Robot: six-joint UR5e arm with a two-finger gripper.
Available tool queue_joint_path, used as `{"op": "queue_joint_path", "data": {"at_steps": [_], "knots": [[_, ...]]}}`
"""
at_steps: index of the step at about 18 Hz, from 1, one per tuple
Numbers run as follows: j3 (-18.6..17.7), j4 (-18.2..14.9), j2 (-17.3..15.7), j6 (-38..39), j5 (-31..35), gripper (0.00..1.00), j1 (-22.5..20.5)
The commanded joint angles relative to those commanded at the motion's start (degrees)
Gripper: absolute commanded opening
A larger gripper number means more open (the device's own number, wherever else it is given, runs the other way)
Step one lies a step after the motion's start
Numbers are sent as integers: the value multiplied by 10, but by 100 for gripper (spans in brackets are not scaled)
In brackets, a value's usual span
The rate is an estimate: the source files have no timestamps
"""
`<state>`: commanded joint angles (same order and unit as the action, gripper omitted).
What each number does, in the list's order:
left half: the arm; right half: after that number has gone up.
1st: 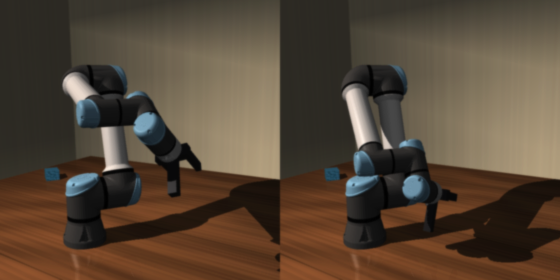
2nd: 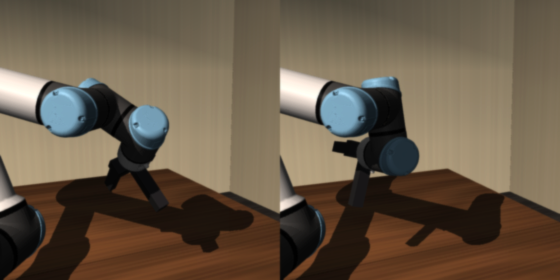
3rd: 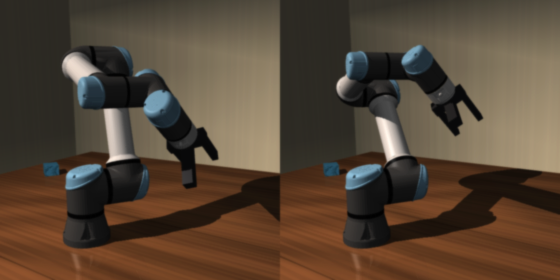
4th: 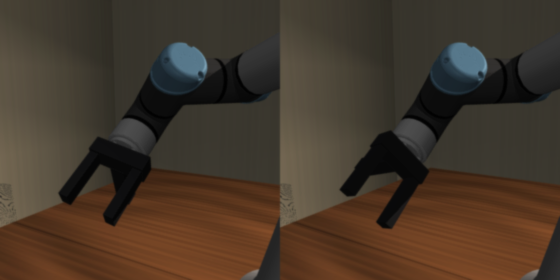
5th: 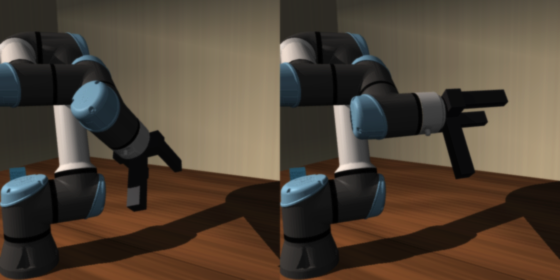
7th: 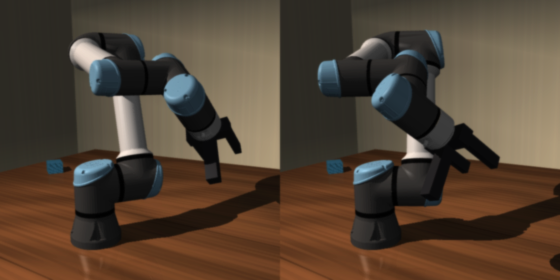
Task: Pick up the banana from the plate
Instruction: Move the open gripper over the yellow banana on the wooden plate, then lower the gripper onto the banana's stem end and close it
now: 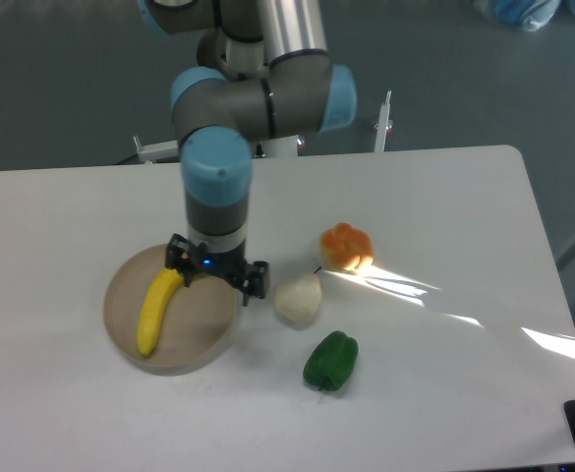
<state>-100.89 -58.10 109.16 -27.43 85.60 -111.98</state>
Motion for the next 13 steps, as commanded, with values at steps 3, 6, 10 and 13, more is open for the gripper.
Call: {"op": "queue_joint_path", "data": {"at_steps": [3,6,10,13], "knots": [[-18,25,8,13,1,100,16],[-42,54,15,15,14,100,30],[-47,69,27,17,59,100,76],[-45,71,34,28,58,100,81]]}}
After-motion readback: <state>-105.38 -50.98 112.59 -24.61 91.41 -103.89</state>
